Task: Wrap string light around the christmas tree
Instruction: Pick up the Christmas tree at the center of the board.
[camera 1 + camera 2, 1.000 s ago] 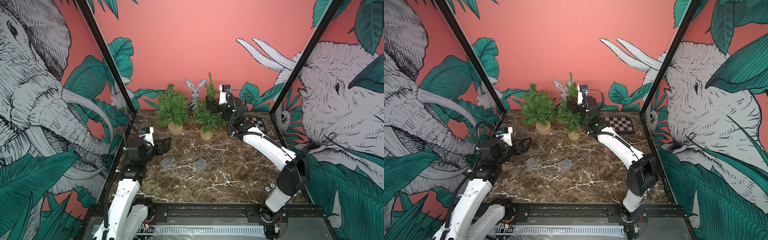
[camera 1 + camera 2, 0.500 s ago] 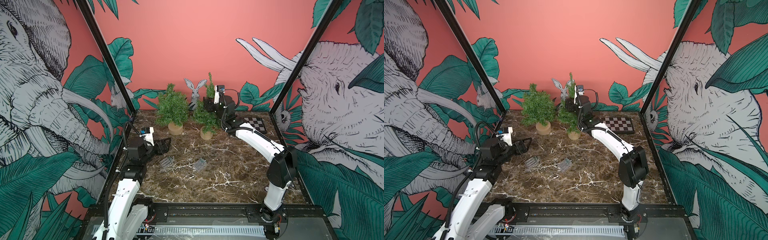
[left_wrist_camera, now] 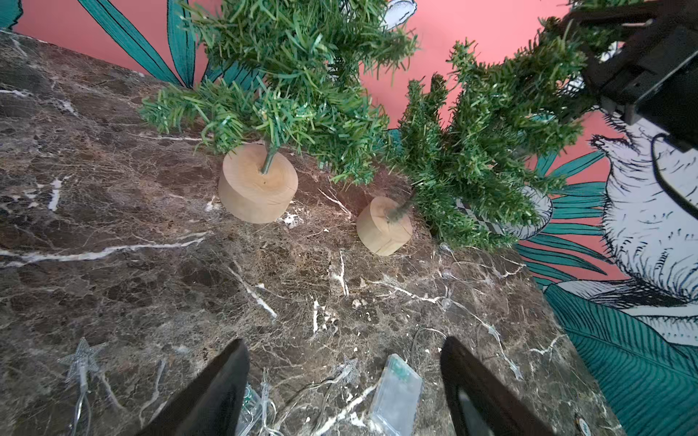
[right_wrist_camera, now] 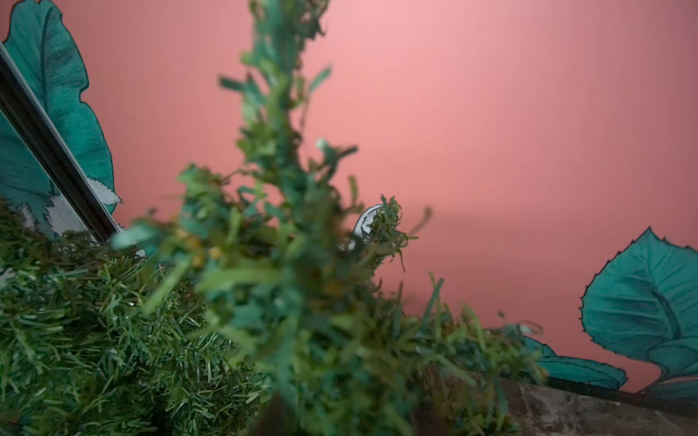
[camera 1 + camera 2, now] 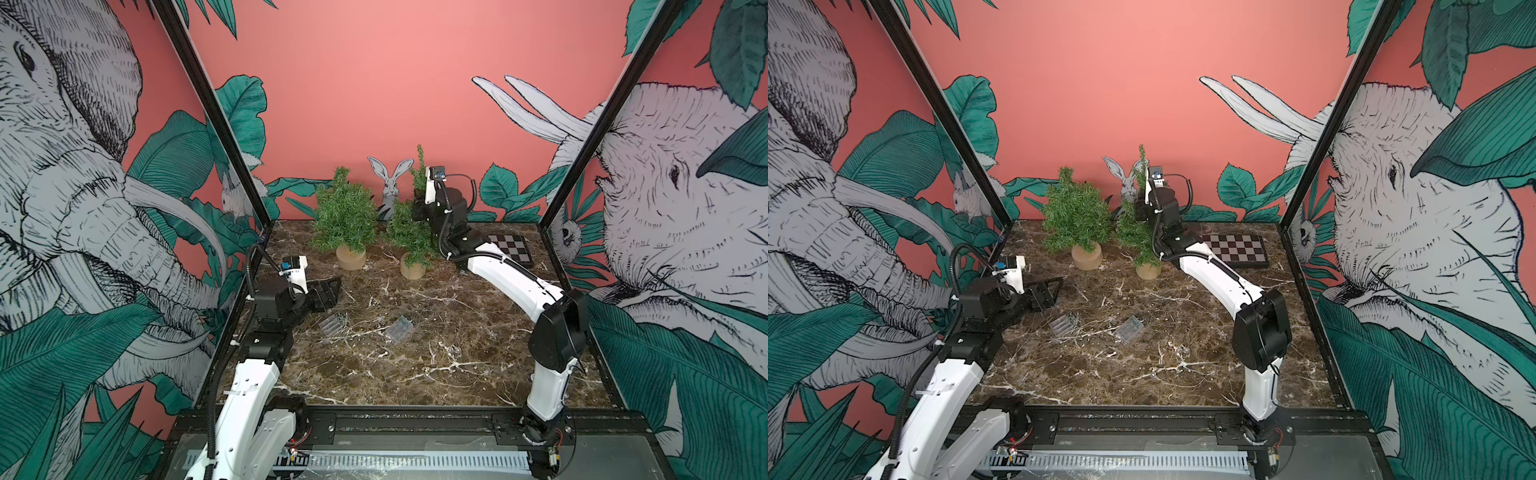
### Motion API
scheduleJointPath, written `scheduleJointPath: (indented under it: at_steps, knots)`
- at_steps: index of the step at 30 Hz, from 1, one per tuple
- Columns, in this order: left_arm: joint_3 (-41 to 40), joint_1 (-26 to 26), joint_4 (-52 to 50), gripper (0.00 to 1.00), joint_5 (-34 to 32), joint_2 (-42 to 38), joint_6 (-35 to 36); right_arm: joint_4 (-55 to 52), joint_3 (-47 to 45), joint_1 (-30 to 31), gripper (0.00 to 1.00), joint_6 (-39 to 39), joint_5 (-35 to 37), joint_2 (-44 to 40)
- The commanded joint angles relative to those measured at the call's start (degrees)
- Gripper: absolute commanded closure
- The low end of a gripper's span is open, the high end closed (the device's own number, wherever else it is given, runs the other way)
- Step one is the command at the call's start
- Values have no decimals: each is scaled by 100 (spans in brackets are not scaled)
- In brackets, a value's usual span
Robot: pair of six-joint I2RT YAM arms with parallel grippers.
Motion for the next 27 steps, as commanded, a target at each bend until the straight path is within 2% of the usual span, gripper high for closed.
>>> scheduleJointPath:
  at_steps: [1,5,9,19,27]
  knots:
    - [-16,3,8,19,14,-114,57,321,278,103,75,-346,-6,-12]
    - [-25,2,64,19,92,-122,63,175,387,165,90,-465,31,-65]
    - [-44,3,83,19,112,-115,37,51,334,226,98,-492,49,-239]
    - [-42,3,127,19,180,-121,21,-105,-253,472,100,-580,14,-1064]
    - [-52,4,136,19,188,-114,14,30,-1154,662,100,-454,31,-1867]
